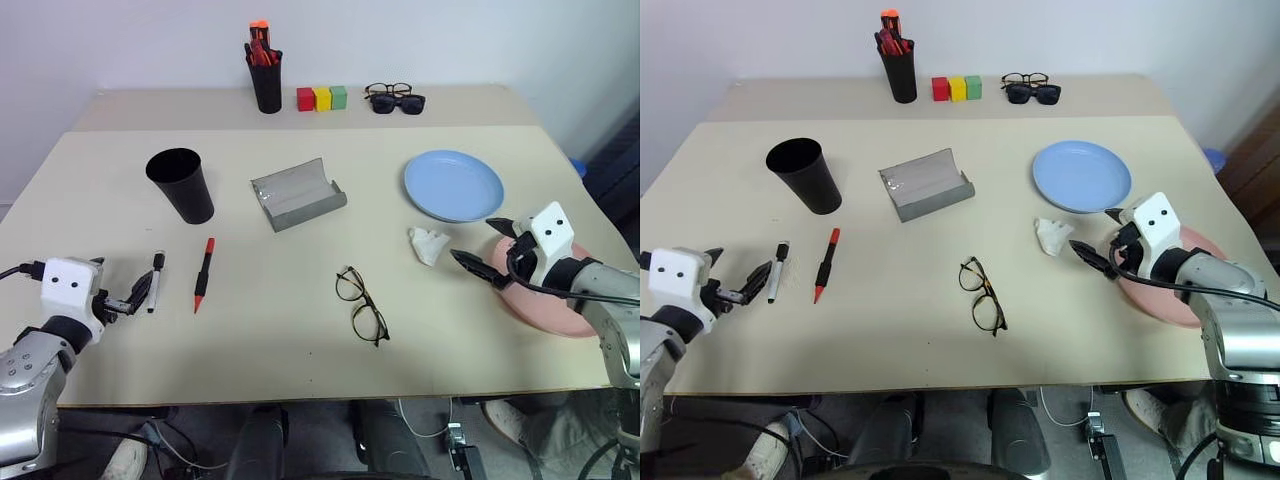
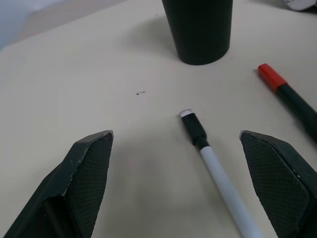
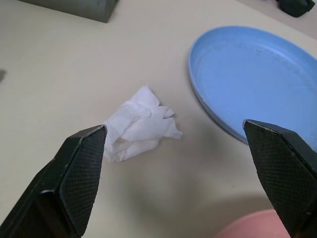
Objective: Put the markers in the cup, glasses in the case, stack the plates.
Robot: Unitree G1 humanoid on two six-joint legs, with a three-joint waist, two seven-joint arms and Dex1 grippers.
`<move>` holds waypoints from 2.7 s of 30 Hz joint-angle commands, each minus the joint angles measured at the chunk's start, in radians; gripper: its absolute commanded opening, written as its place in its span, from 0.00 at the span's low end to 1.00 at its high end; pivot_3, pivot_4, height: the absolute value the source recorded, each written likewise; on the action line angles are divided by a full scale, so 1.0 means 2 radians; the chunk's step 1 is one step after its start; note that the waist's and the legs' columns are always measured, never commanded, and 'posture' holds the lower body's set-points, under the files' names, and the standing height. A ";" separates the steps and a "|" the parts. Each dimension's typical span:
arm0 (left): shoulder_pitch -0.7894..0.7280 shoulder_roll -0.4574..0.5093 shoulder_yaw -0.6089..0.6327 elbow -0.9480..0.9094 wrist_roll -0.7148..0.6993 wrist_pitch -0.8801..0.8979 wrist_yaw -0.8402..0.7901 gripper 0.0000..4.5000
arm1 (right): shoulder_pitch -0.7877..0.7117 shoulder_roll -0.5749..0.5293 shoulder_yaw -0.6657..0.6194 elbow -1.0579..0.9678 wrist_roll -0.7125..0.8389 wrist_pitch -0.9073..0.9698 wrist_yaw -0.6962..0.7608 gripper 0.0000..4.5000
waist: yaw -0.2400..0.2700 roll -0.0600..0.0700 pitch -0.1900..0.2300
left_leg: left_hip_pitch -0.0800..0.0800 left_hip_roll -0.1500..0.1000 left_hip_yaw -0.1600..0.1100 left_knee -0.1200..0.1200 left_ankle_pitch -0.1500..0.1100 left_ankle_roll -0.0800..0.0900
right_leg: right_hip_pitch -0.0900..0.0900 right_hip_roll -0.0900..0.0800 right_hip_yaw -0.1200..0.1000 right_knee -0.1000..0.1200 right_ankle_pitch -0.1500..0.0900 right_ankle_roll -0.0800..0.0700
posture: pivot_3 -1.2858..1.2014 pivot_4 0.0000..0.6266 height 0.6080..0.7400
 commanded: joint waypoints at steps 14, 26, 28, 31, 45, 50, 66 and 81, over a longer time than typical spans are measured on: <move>-0.137 -0.026 -0.025 -0.031 0.000 0.234 0.148 0.97 | -0.084 0.088 0.130 -0.053 0.000 -0.019 -0.003 1.00 | 0.000 0.000 0.000 | 0.001 0.000 0.000 0.000 0.000 0.000 | 0.001 0.000 0.000 0.001 0.001 0.002 | 0.52 0.24 1.00; -0.266 -0.009 -0.067 0.005 0.000 0.527 0.175 0.85 | -0.119 0.189 0.229 -0.131 -0.003 0.030 -0.045 1.00 | -0.001 0.000 0.000 | 0.001 0.000 -0.002 0.000 0.000 0.000 | 0.001 0.001 -0.001 0.002 0.001 0.003 | 0.52 0.24 1.00; -0.275 -0.012 -0.063 0.013 0.006 0.534 0.179 0.67 | -0.117 0.187 0.229 -0.132 -0.003 0.032 -0.046 1.00 | -0.001 0.000 0.000 | 0.001 0.000 -0.002 -0.001 0.000 0.000 | 0.001 0.001 -0.001 0.002 0.001 0.003 | 0.52 0.24 1.00; -0.280 -0.022 -0.061 0.011 0.017 0.540 0.193 0.34 | -0.115 0.182 0.226 -0.134 -0.001 0.033 -0.045 1.00 | -0.002 0.000 0.000 | 0.002 0.000 -0.002 -0.001 0.000 0.000 | 0.001 0.001 -0.001 0.002 0.001 0.003 | 0.52 0.24 1.00; -0.421 -0.030 -0.012 0.075 0.058 0.082 0.244 0.00 | -0.184 0.255 0.227 -0.076 -0.019 -0.001 -0.096 1.00 | 0.006 -0.002 0.000 | 0.002 0.000 -0.002 -0.001 0.001 -0.002 | 0.001 0.001 -0.001 0.001 0.001 0.002 | 0.52 0.24 1.00; -0.488 -0.036 -0.106 0.193 0.106 -0.030 0.204 0.00 | -0.207 0.282 0.246 -0.049 -0.025 -0.025 -0.089 1.00 | 0.013 -0.002 0.000 | 0.002 0.000 -0.002 -0.001 0.001 -0.002 | 0.002 0.001 -0.001 0.001 0.001 0.003 | 0.52 0.24 1.00; -0.483 -0.068 -0.123 0.345 0.105 -0.166 0.202 0.42 | -0.195 0.279 0.239 -0.053 -0.034 -0.036 -0.094 1.00 | 0.000 -0.001 0.000 | 0.000 0.000 -0.002 -0.001 0.001 -0.002 | -0.001 0.001 -0.001 0.002 0.002 0.003 | 0.52 0.24 1.00; -0.234 -0.007 -0.117 -0.090 -0.122 0.091 0.071 0.71 | -0.188 0.271 0.238 -0.054 -0.032 -0.031 -0.087 1.00 | -0.005 -0.001 0.000 | 0.000 0.000 -0.002 -0.001 0.001 -0.002 | -0.001 0.001 -0.001 0.002 0.002 0.003 | 0.52 0.24 1.00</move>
